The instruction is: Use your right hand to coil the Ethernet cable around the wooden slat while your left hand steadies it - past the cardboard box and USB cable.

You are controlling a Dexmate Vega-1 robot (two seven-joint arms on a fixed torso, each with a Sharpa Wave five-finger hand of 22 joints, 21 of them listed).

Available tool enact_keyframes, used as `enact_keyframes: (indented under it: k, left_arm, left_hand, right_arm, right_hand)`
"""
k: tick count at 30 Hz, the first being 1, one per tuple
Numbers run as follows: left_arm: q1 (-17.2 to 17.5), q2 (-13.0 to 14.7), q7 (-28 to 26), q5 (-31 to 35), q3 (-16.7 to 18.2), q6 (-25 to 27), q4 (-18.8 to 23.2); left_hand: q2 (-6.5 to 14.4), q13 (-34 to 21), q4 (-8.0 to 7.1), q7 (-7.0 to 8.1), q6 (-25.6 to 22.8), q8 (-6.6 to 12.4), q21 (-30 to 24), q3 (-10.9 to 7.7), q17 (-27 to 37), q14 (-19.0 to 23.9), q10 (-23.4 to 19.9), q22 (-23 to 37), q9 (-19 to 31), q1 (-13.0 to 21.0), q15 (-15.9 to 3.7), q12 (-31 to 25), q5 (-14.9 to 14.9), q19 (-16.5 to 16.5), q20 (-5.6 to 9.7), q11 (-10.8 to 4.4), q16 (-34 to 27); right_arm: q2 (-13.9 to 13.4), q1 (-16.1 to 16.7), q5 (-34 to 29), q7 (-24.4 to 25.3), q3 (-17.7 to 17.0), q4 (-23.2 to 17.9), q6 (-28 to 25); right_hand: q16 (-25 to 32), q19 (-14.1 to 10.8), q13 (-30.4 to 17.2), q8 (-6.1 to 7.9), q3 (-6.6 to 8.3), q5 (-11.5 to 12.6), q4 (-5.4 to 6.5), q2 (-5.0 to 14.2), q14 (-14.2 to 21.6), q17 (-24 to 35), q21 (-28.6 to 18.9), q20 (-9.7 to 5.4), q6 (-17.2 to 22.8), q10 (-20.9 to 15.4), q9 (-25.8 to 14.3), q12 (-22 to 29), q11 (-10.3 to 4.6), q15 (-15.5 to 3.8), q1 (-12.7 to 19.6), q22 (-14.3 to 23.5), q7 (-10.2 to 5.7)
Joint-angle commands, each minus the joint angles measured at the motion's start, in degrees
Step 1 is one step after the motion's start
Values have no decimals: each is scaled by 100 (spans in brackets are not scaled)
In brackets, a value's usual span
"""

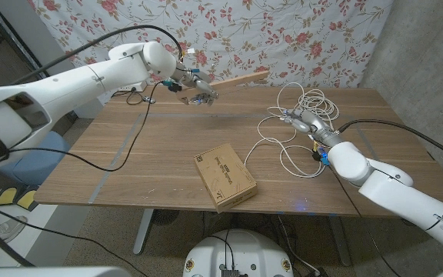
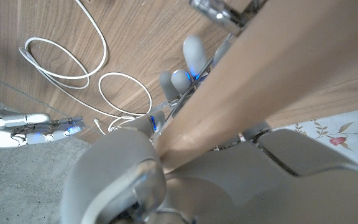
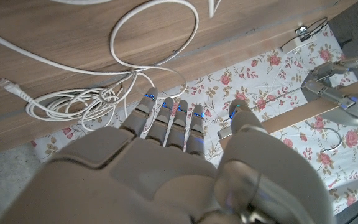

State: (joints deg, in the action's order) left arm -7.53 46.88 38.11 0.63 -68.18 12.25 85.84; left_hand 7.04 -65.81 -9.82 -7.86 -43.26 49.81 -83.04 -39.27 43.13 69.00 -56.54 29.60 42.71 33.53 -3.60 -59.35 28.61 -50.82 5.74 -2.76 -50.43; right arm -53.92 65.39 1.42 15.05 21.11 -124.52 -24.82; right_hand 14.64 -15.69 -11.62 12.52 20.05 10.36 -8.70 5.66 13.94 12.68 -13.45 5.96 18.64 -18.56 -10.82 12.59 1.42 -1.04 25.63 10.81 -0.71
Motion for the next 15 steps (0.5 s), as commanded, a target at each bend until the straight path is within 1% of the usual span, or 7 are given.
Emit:
enact_keyframes:
  k: [1, 5, 6, 7, 15]
  left_arm:
    - [-130, 81, 332, 39, -78, -22, 74]
    - [-177, 102, 395, 98, -121, 6, 147]
    - [-181, 112, 393, 106, -123, 16, 170]
    - [-182, 120, 387, 103, -120, 16, 184]
    - [-180, 162, 319, 102, -107, -22, 244]
  left_hand:
    - [-8, -512, 7, -21, 3, 32, 63, -60, -28, 1130, -180, -342, 0, -65, -630, -3009, 42, 20, -1, -223, -2327]
    - [-12, -512, 8, -23, 27, 46, 56, -76, -29, 1148, -177, -357, 14, -76, -630, -3013, 44, 26, -4, -229, -2357]
    - [-13, -512, 9, -17, 31, 48, 54, -85, -38, 1157, -172, -373, 7, -83, -630, -3014, 45, 23, -9, -236, -2368]
    - [-14, -512, 9, -17, 34, 52, 46, -91, -55, 1149, -172, -369, 6, -87, -631, -3015, 45, 28, -6, -239, -2362]
    - [-22, -512, 9, -10, 39, 61, 26, -122, -98, 1144, -167, -393, -27, -113, -639, -3018, 44, 44, -4, -244, -2386]
  right_arm:
    - [-252, -475, -883, -556, 882, -948, -1606]
    - [-275, -672, -1211, -779, 1199, -1137, -2079]
    - [-281, -715, -1282, -832, 1264, -1186, -2181]
    - [-279, -756, -1365, -871, 1338, -1230, -2291]
    - [-256, -1229, -2139, -1326, 2067, -1494, -3207]
  right_hand:
    - [52, -69, -26, 10, -57, 2, 31, -68, 100, 32, -53, 3, 62, -42, -10, 23, 39, -14, -31, 19, 13]
    - [74, -79, -30, -20, -99, 12, 48, -106, 134, 50, -55, 5, 9, 14, -12, -4, 17, -21, -66, 20, 14]
    - [82, -93, -31, -26, -116, 19, 54, -120, 143, 59, -59, 6, 4, 23, -13, -10, 64, -21, -75, 21, 24]
    - [90, -109, -32, -30, -123, 22, 56, -124, 158, 62, -65, 5, -2, 21, -13, -10, 60, -27, -78, 22, 28]
    - [115, -143, -37, -15, -176, 41, 66, -175, 196, 84, -74, -2, 64, -19, -16, -1, 46, -51, -105, 24, 45]
